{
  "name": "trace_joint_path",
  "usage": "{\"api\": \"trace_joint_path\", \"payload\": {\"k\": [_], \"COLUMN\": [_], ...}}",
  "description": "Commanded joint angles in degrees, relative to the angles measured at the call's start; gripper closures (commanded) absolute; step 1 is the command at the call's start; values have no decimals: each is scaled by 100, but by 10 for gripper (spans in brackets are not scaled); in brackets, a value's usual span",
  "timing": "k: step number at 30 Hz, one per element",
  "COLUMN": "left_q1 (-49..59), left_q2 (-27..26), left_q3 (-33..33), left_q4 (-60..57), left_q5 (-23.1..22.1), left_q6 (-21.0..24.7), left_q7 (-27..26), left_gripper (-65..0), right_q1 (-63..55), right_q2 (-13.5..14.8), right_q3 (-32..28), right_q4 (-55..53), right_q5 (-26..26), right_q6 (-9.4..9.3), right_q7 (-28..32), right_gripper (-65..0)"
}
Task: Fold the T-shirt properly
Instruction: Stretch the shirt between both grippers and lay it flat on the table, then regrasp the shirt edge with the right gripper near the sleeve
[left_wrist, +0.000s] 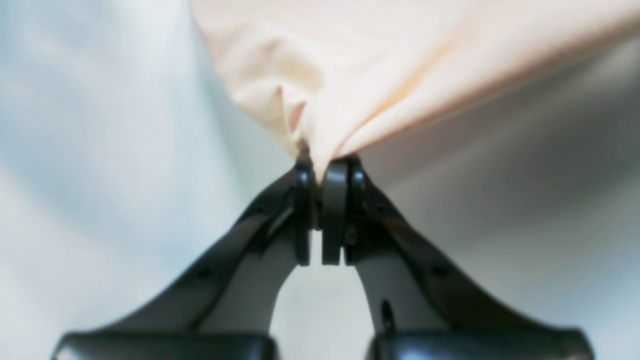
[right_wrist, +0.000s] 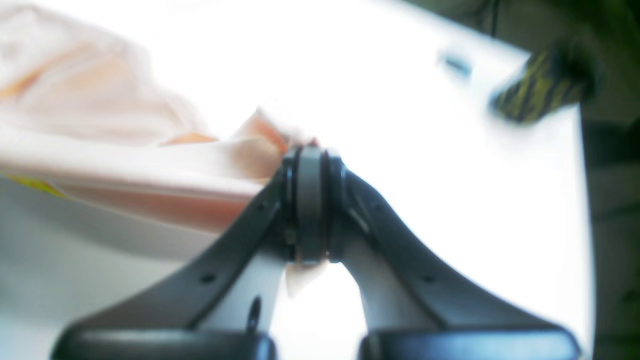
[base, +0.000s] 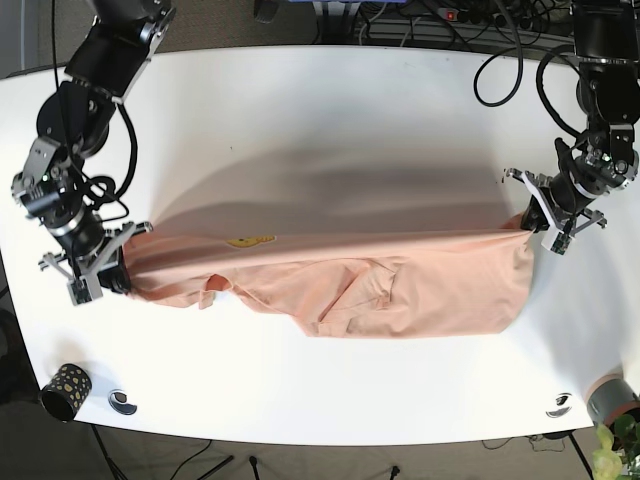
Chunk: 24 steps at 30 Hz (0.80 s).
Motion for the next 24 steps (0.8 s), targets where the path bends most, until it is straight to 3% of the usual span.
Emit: {"api": "trace_joint_path", "payload": {"k": [1,12,19,24], "left_q1": [43,940,1169,1318], "left_q2": [-130,-420,-429,-429], "left_q3": [-91,-293,-293,-293], "left_q4": [163,849,893,893], "left_q5": [30,39,39,39], "left_q6": [40,40,40,-330], "left_q7": [-66,-40,-40,-40], "left_gripper": [0,-1,-1,0], "right_q1": [-184,-1494,-1951,-2215], "right_q2": [-36,-538,-792,-1065], "right_q3": [215,936,1033,1279], "right_q4": [264,668,668,668], "right_q5": [26,26,26,26], "right_q6": [-36,-36,-36,-36], "right_q7": [133,-52,-52,-52], "right_gripper": [0,0,0,0]}}
